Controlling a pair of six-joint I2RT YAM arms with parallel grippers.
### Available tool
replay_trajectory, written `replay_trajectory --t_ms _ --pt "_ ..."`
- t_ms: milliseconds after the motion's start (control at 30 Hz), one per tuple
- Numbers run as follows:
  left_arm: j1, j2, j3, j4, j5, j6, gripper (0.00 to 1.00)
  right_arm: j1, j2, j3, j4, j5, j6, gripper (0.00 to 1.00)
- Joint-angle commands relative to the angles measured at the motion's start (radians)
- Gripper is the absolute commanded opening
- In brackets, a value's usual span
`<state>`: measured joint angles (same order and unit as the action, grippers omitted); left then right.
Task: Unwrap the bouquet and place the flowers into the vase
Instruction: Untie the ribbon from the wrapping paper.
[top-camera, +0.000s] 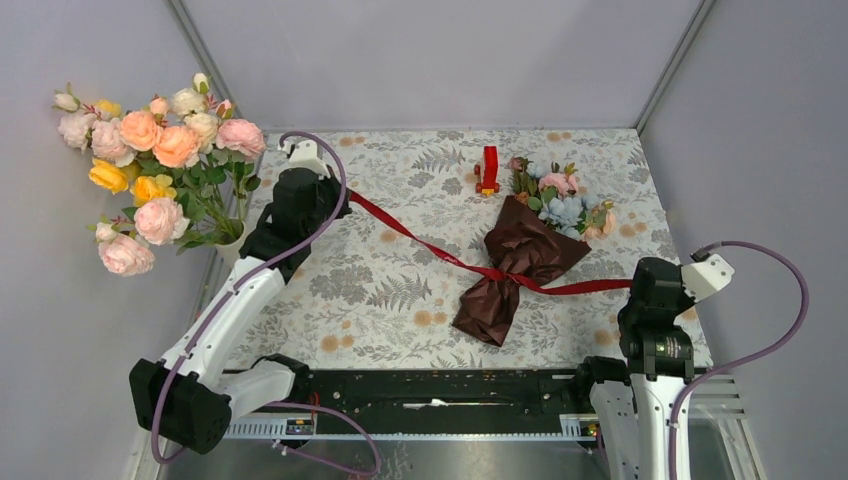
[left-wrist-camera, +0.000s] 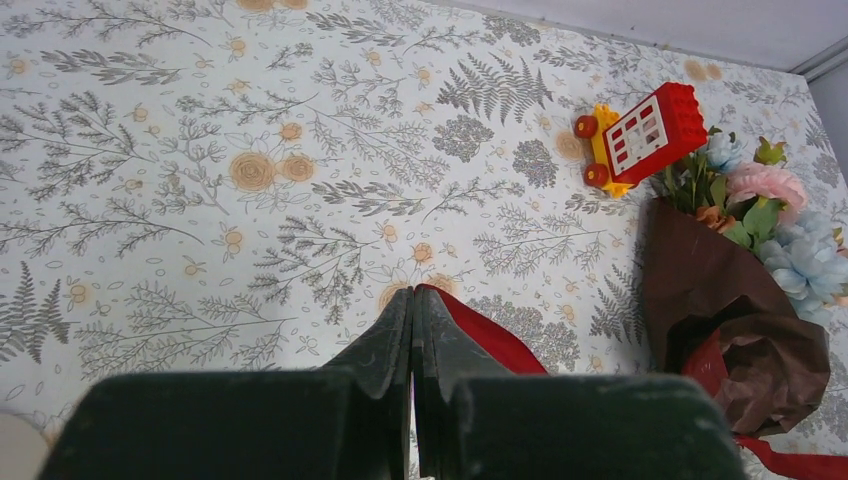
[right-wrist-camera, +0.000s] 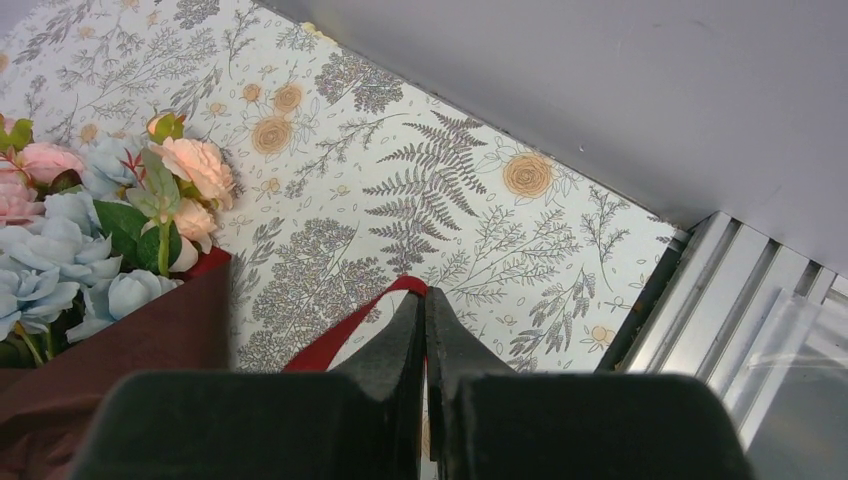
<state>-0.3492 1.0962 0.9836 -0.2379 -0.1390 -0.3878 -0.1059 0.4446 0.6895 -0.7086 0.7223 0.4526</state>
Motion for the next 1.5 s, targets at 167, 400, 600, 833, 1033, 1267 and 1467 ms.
replay_trajectory --t_ms 167,400,600,833,1033,1267,1467 --pt "0.009 -0.042 0.062 -0.023 -0.055 0.026 0.00 -0.005 -0.021 0.037 -0.014 0.045 0.003 0.03" --pt "0.009 -0.042 0.075 -0.052 0.058 0.017 0.77 -0.005 -0.048 0.014 0.059 -0.151 -0.041 0.84" --pt "0.000 -0.010 0.144 -0.148 0.236 0.052 0.84 -0.005 -0.019 0.044 0.055 -0.354 -0.090 0.94" --pt "-0.123 -0.008 0.237 -0.325 0.267 0.131 0.86 -0.005 0.106 0.047 0.047 -0.765 -0.095 0.77" --pt "-0.134 0.001 0.248 -0.473 0.334 0.209 0.88 0.023 0.148 -0.057 0.176 -1.100 -0.051 0.61" --pt "-0.134 -0.014 0.143 -0.400 0.299 0.261 0.88 0.286 0.174 -0.116 0.216 -1.029 -0.067 0.44" --pt "-0.106 -0.039 0.065 -0.353 0.216 0.264 0.88 0.505 0.218 -0.164 0.339 -0.899 -0.031 0.40"
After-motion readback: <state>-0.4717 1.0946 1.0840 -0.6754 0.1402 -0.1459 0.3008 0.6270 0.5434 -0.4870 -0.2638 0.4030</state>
